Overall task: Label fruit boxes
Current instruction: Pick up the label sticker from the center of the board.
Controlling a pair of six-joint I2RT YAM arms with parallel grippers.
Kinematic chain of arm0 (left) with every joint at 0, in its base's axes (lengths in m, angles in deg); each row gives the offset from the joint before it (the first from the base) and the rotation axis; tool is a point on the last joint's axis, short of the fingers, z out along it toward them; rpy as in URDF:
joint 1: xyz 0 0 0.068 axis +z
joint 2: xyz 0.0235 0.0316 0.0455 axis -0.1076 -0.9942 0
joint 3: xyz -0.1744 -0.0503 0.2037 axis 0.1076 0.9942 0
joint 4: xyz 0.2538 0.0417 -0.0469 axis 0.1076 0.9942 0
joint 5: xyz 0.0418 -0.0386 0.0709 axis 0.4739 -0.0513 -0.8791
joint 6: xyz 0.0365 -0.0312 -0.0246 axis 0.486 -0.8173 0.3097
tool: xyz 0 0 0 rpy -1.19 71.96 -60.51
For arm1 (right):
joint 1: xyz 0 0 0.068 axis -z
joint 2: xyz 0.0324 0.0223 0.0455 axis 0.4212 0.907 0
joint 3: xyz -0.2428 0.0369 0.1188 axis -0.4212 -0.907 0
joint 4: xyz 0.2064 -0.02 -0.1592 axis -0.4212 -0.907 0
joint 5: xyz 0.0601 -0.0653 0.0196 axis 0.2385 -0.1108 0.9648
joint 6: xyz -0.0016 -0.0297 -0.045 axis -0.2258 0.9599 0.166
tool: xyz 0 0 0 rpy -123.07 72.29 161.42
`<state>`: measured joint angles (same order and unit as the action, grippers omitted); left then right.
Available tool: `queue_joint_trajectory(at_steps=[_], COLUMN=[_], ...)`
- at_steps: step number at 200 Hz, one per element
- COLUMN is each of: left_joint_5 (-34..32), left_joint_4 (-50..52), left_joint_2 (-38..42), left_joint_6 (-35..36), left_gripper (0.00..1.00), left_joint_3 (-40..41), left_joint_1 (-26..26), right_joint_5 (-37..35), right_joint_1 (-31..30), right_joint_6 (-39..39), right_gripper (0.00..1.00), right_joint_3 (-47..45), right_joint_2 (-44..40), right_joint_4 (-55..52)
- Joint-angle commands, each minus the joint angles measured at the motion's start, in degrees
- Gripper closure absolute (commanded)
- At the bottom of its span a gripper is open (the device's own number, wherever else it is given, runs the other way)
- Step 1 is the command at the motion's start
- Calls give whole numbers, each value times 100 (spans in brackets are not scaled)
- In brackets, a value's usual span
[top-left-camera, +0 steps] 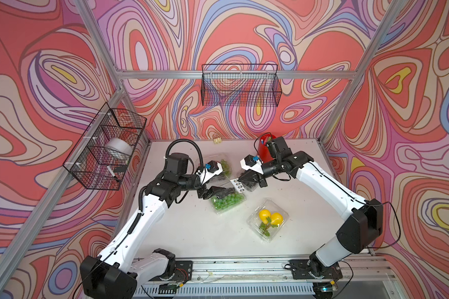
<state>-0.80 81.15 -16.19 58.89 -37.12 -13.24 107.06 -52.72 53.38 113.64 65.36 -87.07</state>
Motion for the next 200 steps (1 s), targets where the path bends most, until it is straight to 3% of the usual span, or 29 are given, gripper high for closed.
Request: queue_joint_trajectory(at_steps=[1,29,71,139,200], left_joint_5=[490,560,545,469,318], left_joint_4=[502,612,635,377,291], left_joint_2=[-174,-404,-601,-584,-618], left_joint_6=[956,1127,1259,1061,952], left_gripper=[31,35,54,82,83], left_joint_3=[-249,-391,-419,-349,-366], left_joint_1=[-76,-334,-679,-704,-712], right_joint_5=[-105,205,493,626,774], right_joint_1=[-16,-14,-17,-5,-5], right_joint_6=[980,892,763,764,757], right_gripper=[100,100,100,100,100], right_joint_3=[251,225,262,348,323], right_joint_2=[125,90,149,239,218], right_joint_4=[-1324,-1130,-922,-1027,-1057])
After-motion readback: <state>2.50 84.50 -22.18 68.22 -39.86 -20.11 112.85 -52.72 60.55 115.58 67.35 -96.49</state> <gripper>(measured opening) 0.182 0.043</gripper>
